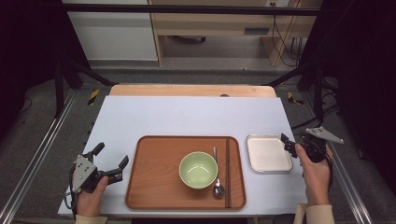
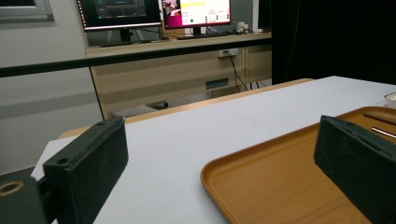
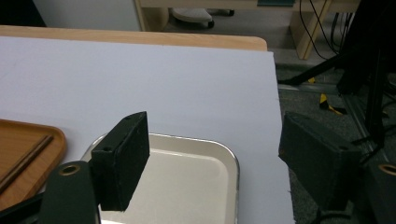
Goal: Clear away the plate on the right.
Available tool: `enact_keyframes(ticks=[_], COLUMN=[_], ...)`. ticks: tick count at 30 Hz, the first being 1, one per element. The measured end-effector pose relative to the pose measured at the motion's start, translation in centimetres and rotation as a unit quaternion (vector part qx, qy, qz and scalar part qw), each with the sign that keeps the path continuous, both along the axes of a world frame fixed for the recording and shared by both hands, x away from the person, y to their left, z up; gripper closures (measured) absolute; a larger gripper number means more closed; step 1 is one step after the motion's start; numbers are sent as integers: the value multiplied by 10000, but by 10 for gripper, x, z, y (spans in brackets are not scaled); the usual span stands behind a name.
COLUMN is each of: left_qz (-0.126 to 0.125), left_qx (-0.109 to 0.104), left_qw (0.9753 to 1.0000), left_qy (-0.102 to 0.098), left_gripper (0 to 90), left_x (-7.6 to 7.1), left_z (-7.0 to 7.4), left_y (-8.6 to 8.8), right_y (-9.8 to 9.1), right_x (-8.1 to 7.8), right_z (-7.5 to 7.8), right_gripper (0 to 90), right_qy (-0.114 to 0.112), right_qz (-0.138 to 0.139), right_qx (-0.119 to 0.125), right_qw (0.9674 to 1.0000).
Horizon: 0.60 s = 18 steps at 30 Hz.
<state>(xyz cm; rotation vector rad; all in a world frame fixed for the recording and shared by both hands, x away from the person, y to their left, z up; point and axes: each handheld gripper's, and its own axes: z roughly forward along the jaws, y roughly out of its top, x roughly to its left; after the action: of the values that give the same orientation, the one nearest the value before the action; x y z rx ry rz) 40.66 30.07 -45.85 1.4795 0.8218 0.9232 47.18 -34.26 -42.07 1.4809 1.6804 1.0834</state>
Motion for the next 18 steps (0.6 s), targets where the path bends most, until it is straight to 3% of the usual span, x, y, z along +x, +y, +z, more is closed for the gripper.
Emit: enact_keyframes(ticks=[6,11,18], left_qz=[-23,-21,-47], left_qx=[-1,-39,-53], left_qw=[10000,10000,10000], left_qy=[2,1,4], left_gripper=[26,24,24], left_x=[0,1,1], left_z=[0,-1,-1], left_y=[-1,1,1], right_y=[-11,-17,-23], right_x=[-1,-2,-1], right_z=[-7,-10,-18], right_gripper=[267,359,457], right_qy=[268,402,778], right_qz=[-105,-129,-117], right_qx=[195,389,404], right_qw=[9994,9984,9961])
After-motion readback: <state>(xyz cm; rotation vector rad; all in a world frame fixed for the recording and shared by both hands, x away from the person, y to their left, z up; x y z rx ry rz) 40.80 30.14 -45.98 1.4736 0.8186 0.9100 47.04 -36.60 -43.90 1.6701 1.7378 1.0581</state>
